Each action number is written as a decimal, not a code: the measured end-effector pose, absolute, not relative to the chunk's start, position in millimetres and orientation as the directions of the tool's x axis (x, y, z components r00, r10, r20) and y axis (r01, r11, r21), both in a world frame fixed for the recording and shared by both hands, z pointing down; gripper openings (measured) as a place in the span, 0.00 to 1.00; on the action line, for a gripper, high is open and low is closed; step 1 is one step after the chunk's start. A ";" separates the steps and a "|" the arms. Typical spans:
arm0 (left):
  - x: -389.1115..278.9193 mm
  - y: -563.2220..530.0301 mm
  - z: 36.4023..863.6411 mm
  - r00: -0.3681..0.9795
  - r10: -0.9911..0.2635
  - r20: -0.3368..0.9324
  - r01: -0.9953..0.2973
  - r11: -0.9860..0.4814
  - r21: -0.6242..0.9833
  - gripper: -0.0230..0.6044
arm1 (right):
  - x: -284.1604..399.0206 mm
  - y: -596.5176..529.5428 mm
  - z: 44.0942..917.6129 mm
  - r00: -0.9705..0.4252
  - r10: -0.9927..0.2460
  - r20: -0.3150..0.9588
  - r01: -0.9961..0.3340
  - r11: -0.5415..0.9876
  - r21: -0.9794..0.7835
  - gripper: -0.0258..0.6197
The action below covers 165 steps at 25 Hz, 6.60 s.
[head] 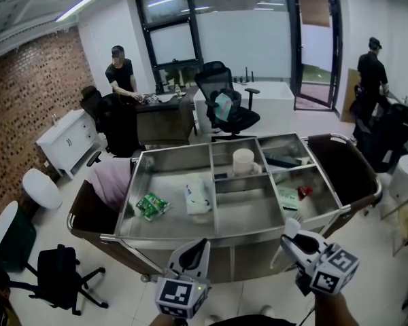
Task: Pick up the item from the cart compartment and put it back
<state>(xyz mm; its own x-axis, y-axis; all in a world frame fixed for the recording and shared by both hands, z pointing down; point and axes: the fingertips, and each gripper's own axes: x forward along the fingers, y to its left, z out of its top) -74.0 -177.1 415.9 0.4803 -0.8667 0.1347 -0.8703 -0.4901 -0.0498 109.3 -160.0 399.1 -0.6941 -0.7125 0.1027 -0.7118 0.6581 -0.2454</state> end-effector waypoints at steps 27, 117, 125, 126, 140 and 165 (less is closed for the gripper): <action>-83.0 -177.7 419.8 0.460 -0.879 0.125 -0.883 -0.468 -0.045 0.04 | 92.7 -217.5 306.9 -0.695 -0.719 -0.006 -0.717 0.693 -0.075 0.16; -96.8 -187.0 420.8 0.439 -0.891 0.121 -0.895 -0.445 -0.030 0.04 | 23.0 -356.1 430.4 -0.647 -0.631 0.428 -0.719 0.692 -0.066 0.05; -98.0 -188.2 424.7 0.434 -0.891 0.130 -0.897 -0.441 -0.023 0.04 | 45.4 -300.4 374.8 -0.690 -0.686 0.232 -0.717 0.692 -0.088 0.05; -98.5 -188.5 426.9 0.434 -0.891 0.135 -0.897 -0.441 -0.025 0.04 | 48.4 -291.9 370.5 -0.692 -0.689 0.215 -0.716 0.693 -0.085 0.05; -86.2 -188.0 425.5 0.449 -0.882 0.142 -0.890 -0.456 -0.018 0.04 | 93.5 -210.1 351.1 -0.672 -0.733 0.106 -0.741 0.664 -0.102 0.05; -78.1 -181.3 433.9 0.462 -0.873 0.159 -0.881 -0.472 -0.029 0.04 | 142.0 -169.6 432.3 -0.587 -0.786 0.195 -0.809 0.557 -0.189 0.05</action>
